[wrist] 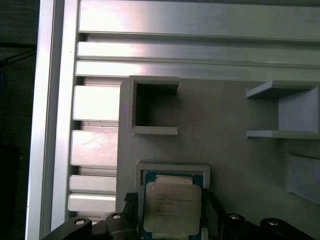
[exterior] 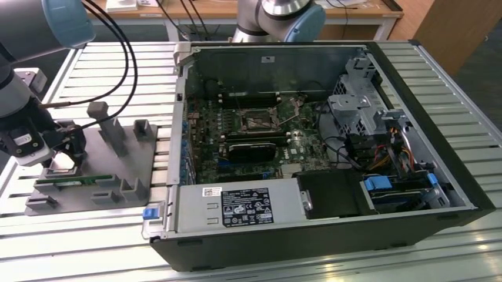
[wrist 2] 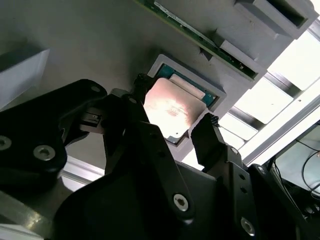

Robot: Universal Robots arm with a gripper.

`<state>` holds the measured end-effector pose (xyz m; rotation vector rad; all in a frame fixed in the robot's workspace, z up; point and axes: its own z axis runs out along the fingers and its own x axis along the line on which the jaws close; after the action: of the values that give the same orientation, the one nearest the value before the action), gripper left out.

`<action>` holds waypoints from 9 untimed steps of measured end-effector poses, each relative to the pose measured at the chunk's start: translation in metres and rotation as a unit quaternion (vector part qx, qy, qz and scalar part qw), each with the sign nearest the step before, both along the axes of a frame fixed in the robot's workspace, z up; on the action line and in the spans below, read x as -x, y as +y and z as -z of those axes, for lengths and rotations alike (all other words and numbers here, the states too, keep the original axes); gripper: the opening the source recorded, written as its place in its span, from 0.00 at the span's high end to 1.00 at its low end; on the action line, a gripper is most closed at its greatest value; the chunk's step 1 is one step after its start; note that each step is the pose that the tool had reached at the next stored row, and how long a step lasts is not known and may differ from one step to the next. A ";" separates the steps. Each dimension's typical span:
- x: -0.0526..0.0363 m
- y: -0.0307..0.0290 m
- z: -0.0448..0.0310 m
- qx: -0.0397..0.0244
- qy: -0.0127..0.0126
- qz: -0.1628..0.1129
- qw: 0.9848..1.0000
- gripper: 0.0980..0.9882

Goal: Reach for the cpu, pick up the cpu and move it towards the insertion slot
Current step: 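Pick up the cpu and move it towards the insertion slot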

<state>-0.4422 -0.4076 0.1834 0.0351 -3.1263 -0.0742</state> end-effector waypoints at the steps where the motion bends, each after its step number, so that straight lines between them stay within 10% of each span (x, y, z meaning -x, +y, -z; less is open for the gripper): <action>1: 0.0000 0.0000 0.0001 0.000 0.000 0.000 1.000 0.40; 9: -0.0003 0.0000 0.0002 0.000 0.000 0.000 1.000 0.50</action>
<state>-0.4419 -0.4076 0.1831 0.0352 -3.1263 -0.0743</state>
